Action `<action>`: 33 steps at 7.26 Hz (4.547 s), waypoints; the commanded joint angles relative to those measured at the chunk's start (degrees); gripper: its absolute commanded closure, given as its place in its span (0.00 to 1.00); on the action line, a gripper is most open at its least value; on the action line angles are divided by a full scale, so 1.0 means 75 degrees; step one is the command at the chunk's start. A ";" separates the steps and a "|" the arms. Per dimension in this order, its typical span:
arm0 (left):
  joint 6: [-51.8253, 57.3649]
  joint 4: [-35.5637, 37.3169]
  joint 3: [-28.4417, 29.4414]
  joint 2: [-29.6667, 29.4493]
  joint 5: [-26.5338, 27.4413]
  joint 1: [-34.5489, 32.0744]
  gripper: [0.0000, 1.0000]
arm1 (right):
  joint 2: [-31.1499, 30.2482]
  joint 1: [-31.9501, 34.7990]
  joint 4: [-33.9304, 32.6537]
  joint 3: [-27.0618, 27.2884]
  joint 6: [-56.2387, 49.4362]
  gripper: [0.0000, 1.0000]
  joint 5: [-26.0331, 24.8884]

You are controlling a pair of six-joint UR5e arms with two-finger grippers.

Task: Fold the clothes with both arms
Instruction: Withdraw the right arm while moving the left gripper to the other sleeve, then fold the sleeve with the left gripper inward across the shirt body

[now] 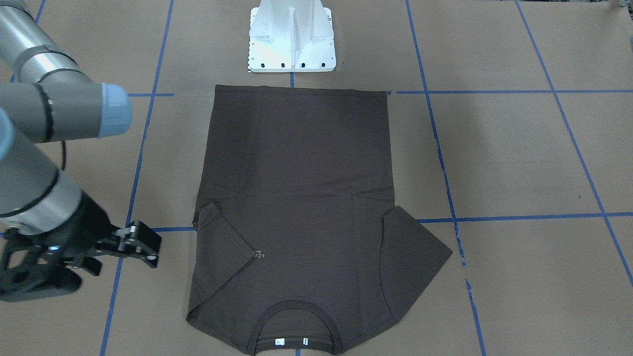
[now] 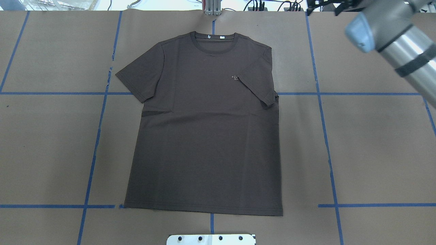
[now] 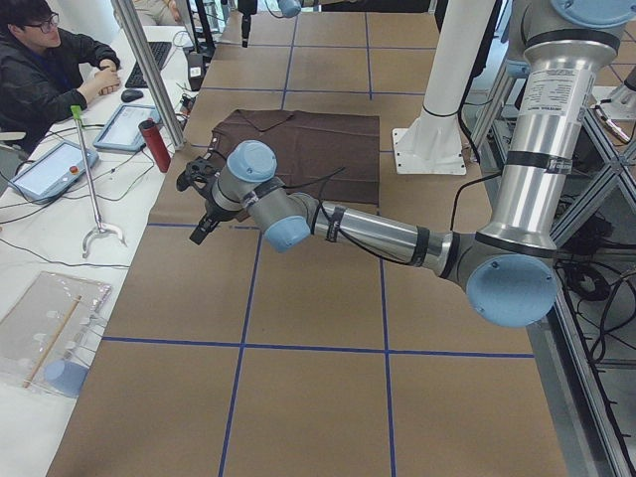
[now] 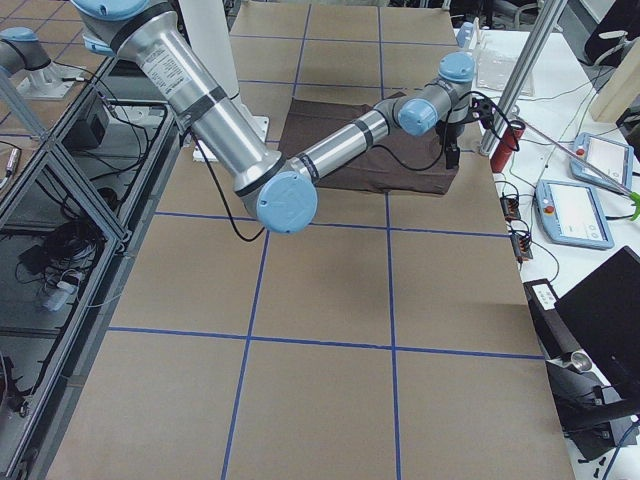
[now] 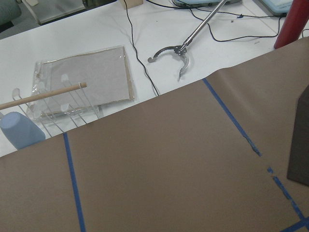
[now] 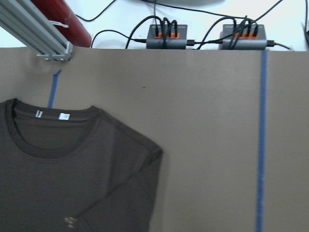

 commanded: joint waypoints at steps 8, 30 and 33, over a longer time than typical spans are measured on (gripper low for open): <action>-0.5642 -0.1632 0.2517 -0.1902 0.3982 0.3838 0.27 | -0.1171 0.0855 0.0069 0.0262 -0.1446 0.00 0.0359; -0.4599 -0.0397 0.2335 -0.2323 0.4338 0.4649 1.00 | -0.1299 0.0855 0.0081 0.0285 -0.1434 0.00 0.0347; -0.5870 0.2687 0.1309 -0.3408 0.4570 0.5289 1.00 | -0.1323 0.0855 0.0081 0.0274 -0.1434 0.00 0.0335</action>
